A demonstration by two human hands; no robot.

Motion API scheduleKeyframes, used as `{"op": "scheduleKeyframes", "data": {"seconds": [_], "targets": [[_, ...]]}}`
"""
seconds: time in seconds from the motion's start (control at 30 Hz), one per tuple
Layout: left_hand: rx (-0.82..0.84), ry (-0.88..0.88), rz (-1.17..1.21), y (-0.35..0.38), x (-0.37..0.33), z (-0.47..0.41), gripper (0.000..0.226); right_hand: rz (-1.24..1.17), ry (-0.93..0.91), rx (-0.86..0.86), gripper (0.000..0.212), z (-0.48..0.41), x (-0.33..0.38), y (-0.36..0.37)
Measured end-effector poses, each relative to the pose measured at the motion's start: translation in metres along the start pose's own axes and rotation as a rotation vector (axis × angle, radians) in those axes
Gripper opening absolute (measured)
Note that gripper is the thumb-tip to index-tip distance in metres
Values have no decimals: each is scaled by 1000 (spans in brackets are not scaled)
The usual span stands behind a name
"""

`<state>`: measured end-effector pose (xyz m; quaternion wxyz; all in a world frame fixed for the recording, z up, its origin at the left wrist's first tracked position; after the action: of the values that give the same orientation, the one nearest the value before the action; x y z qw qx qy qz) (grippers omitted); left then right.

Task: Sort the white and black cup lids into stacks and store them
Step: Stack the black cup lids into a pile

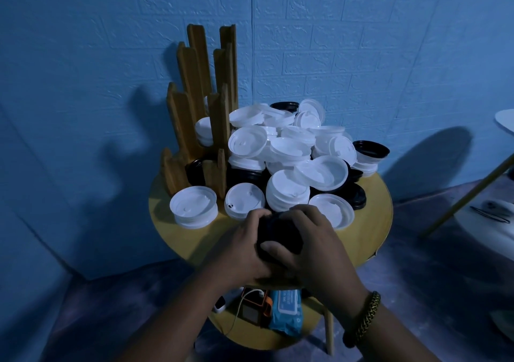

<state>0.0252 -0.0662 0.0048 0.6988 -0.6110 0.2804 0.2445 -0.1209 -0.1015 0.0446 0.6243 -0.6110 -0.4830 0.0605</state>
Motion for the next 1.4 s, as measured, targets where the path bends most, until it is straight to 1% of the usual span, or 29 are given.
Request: {"op": "scheduleKeyframes", "data": {"seconds": [0.1, 0.2, 0.3, 0.37, 0.43, 0.5, 0.57, 0.77, 0.87, 1.0, 1.1, 1.17, 1.23, 1.27, 1.33, 1.4], "targets": [[-10, 30, -1, 0, -2, 0, 106, 82, 71, -9, 57, -2, 1, -2], [-10, 30, -1, 1, 1, -1, 100, 198, 137, -12, 60, -4, 6, 2], [-26, 40, -29, 0, 1, -1, 89, 216, 91, -13, 59, -5, 9, 6], [-26, 45, -38, 0, 1, -2, 85, 170, 36, 39, 60, -5, 7, 8], [-19, 45, -46, 0, 1, -2, 84, 93, -21, 81, 60, -4, 4, 9], [-20, 48, -51, 0, 0, -2, 85, 4, -58, 96, 54, -2, 2, 9], [-25, 47, -69, 0, 0, -3, 86, -32, -80, 103, 50, 0, 0, 9], [-6, 20, -122, 2, 2, -4, 79, 124, -87, 143, 51, -1, -3, 7], [19, 19, -140, 2, 2, -4, 76, 149, -83, 165, 54, -1, -4, 10], [21, 4, -108, 3, 2, -3, 76, 132, -75, 175, 57, 1, -7, 11], [14, 6, -70, 2, 0, -2, 80, -6, -91, 172, 53, 2, -7, 8], [11, 14, -47, 1, -1, -1, 88, -239, -77, 118, 41, 4, -9, 4], [6, 13, -17, -1, -2, 1, 95, -519, -9, 24, 31, 7, -16, -1], [8, 14, -13, -2, -3, 1, 96, -613, 26, -22, 28, 8, -20, -4], [18, 25, -28, -1, -4, 2, 98, -664, 76, -70, 28, 9, -31, -8], [8, 43, -44, -2, -5, 2, 98, -640, 101, -58, 30, 10, -38, -8]]}}
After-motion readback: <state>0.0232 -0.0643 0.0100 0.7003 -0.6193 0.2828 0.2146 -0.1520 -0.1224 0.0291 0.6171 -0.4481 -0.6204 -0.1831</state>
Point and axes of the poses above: each hand's wrist, its own z-axis away from the middle knuckle, its own y-axis out of the palm, x = y × z, the point moved 6 cm from there along -z, towards the middle knuckle, and after that the axes turned 14 degrees about x, right-handed, at the moved point
